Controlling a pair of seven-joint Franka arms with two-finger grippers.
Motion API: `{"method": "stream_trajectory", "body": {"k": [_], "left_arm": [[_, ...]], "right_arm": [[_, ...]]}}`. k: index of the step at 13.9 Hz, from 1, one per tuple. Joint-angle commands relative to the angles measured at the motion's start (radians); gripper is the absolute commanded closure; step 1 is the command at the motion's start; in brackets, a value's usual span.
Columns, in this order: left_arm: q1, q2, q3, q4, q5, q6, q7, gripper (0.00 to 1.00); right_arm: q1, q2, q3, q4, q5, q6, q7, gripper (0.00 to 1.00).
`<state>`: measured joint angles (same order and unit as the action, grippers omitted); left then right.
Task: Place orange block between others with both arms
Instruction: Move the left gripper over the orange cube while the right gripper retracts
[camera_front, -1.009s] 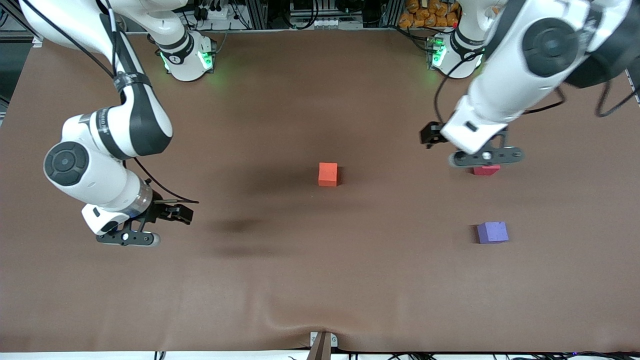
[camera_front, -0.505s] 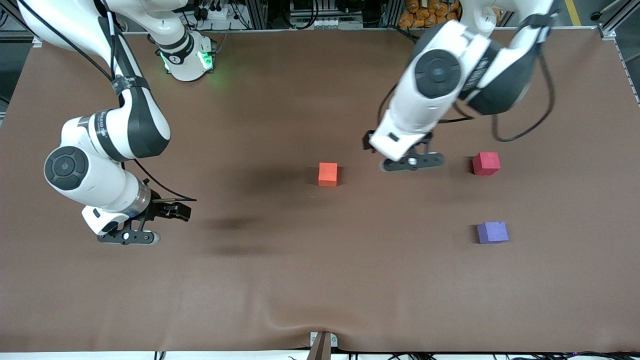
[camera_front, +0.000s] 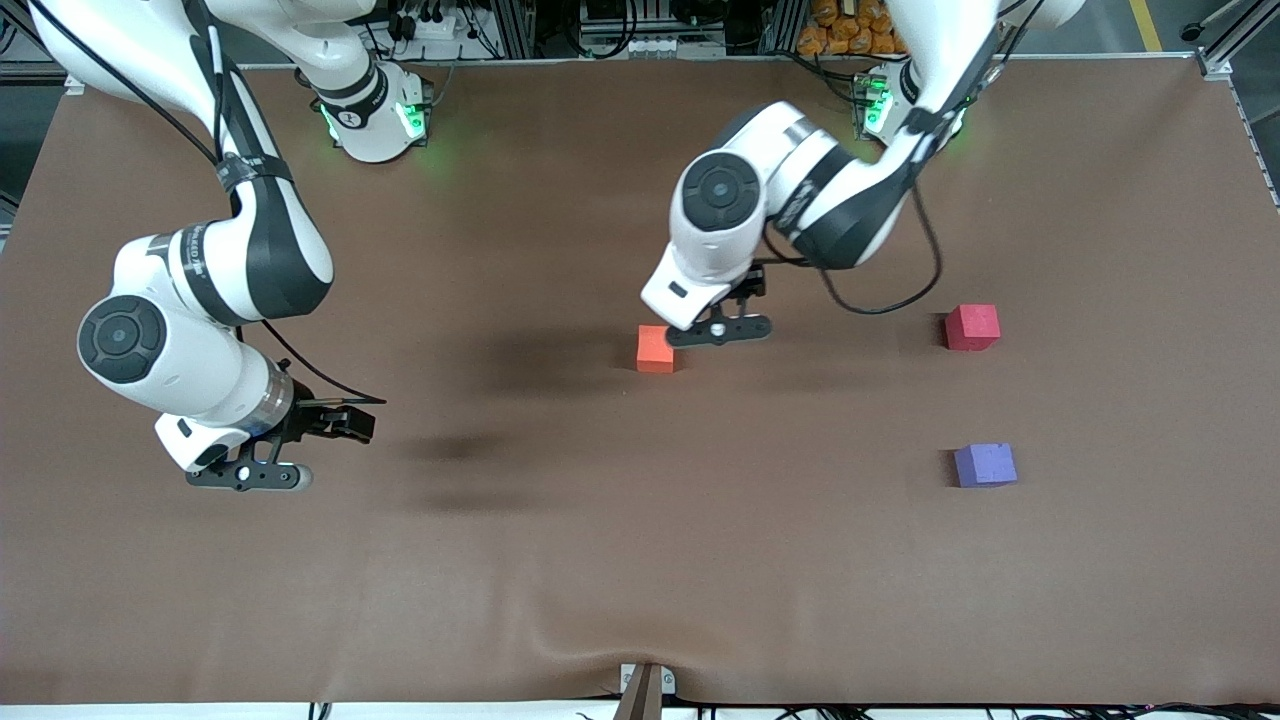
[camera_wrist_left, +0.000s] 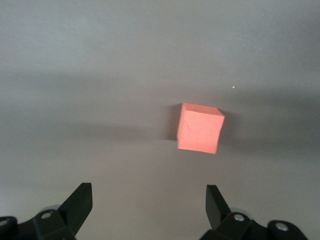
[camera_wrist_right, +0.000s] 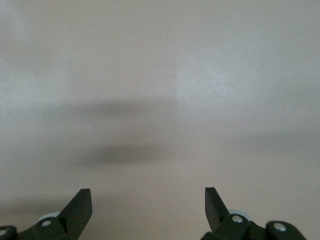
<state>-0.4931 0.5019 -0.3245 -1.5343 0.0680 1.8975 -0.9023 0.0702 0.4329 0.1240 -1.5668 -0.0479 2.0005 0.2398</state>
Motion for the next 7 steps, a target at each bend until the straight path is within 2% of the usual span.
{"method": "stream_trajectory", "body": {"k": [1, 4, 7], "left_arm": [[-0.035, 0.036, 0.001, -0.024, 0.044, 0.087, -0.049, 0.00], [-0.045, 0.099, 0.001, -0.024, 0.064, 0.147, -0.027, 0.00], [-0.058, 0.141, 0.001, -0.030, 0.065, 0.231, -0.010, 0.00]], "right_arm": [[-0.029, -0.014, 0.017, -0.021, -0.020, -0.002, -0.031, 0.00], [-0.065, -0.022, 0.017, -0.021, -0.018, -0.023, -0.089, 0.00], [-0.153, -0.039, 0.020, -0.021, -0.012, -0.065, -0.230, 0.00]]}}
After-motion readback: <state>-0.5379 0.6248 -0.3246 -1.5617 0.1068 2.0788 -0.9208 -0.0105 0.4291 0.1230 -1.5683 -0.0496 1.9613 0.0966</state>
